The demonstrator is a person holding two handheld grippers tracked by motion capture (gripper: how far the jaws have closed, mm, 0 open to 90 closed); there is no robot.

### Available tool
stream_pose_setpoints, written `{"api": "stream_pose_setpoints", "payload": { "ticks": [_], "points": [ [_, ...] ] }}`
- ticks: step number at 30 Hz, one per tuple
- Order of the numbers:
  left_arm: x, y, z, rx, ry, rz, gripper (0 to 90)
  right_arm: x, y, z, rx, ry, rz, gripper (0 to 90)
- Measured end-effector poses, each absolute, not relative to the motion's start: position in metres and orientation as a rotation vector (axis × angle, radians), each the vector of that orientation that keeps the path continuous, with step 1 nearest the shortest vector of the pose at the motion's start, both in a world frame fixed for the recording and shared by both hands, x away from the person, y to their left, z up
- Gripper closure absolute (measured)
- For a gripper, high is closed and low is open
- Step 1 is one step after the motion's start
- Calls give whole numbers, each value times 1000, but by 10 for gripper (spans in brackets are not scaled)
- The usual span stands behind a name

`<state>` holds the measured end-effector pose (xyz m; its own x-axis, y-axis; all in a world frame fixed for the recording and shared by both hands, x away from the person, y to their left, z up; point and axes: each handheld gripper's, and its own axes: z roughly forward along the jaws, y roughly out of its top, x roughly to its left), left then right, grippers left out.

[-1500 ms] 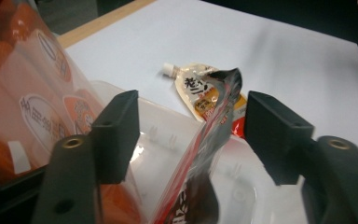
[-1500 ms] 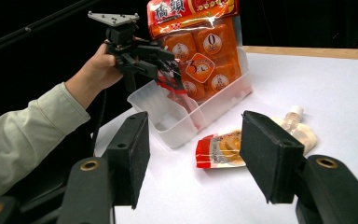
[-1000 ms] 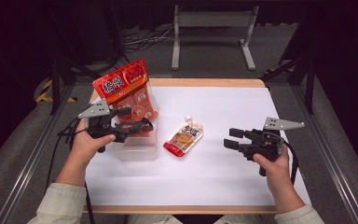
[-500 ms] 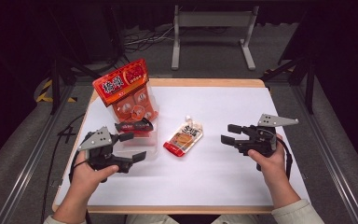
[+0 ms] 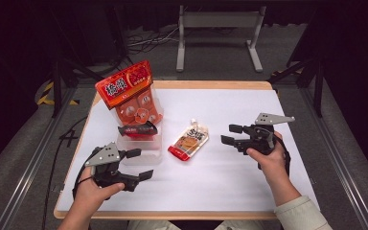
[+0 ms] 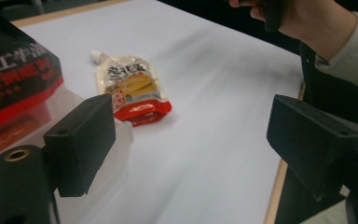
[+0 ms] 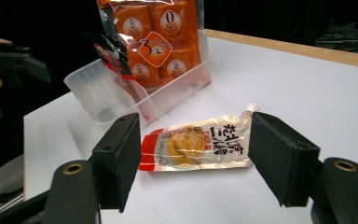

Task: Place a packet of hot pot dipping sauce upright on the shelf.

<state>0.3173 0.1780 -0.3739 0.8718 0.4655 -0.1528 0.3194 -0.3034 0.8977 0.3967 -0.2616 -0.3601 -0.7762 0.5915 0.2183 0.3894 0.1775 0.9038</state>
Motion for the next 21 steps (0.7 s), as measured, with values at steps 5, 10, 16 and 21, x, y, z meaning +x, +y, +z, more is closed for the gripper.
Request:
{"api": "stream_pose_setpoints", "payload": {
  "ticks": [5, 10, 16, 21],
  "points": [
    [316, 175, -377, 1936, 579, 135, 168, 411, -254, -361, 976, 2288, 1599, 338],
    [316, 173, -383, 1944, 574, 117, 171, 427, -244, -365, 1014, 2300, 1547, 330],
    [317, 170, -392, 1952, 567, 90, 171, 446, -233, -377, 1063, 2321, 1473, 329],
    [318, 170, -396, 1924, 581, 117, 167, 460, -225, -387, 1100, 2327, 1439, 322]
  ]
}}
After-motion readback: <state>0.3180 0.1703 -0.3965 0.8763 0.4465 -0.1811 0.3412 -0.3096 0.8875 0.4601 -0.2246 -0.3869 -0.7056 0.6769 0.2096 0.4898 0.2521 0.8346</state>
